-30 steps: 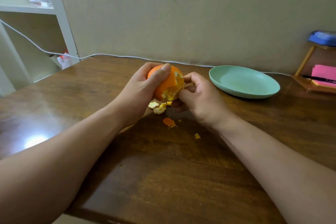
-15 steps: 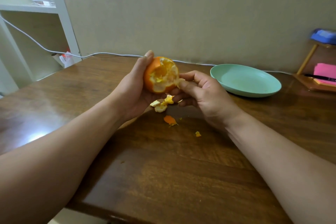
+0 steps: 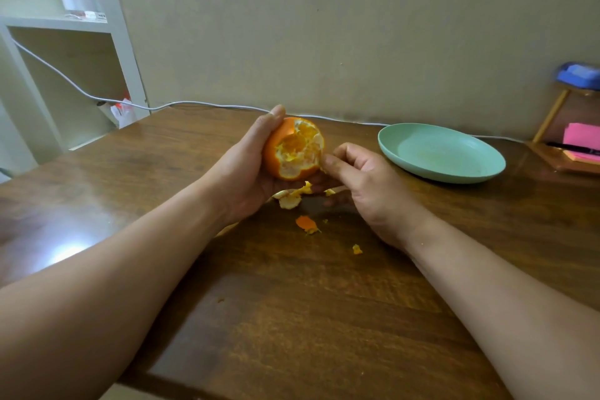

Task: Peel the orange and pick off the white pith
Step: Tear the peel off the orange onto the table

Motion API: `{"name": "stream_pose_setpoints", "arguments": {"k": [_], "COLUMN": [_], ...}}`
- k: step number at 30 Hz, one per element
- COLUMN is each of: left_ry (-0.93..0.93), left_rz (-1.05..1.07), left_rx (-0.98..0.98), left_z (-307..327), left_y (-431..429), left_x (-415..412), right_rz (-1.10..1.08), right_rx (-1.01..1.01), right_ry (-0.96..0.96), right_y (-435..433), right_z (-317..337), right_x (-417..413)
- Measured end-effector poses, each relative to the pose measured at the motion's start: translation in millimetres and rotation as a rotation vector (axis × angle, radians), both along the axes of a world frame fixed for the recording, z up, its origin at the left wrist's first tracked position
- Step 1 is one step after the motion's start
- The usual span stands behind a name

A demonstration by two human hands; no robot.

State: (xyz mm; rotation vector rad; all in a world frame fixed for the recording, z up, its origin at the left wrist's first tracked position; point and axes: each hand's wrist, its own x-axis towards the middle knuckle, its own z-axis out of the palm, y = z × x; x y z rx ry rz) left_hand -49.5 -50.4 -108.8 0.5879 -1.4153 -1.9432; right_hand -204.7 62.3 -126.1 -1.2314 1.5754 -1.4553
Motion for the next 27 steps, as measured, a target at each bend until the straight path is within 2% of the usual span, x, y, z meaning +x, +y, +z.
{"name": "stream_pose_setpoints", "arguments": {"k": [5,8,9,10,13,14,18,22,27], "left_ry": [-0.005,0.076,0.098,0.105,0.087,0.088,0.136,0.120,0.125], "left_rz": [-0.013,0.013,0.024,0.029,0.046,0.058,0.066,0.022,-0.118], "left_rx": [0.169,0.342,0.374,0.377,0.320,0.301,0.279,0.225,0.191], "left_z": [0,1,1,1,-1,-2,-3,-3,0], "left_y": [-3,-9,-11,-12,-12,-11,-14,-13,-11], "left_x": [2,6,7,7,3,2,2,1,5], "right_rz": [0.044,0.069,0.048,-0.003,-0.146,-0.159,-0.186,-0.062,-0.146], "right_rx": [-0.080,-0.113,-0.104,-0.079,0.031,0.034,-0.028,-0.028,-0.097], "right_ry": [-0.058,-0.200,-0.174,-0.051,0.520,0.597,0.526,0.284,0.319], "right_y": [-4,-4,-3,-3,-3,-3,-3,-3,-3], "right_z": [-3,-1,0,0,-4,-5,-2,-7,-6], "right_x": [4,6,4,2,-1,0,2,5,-1]}}
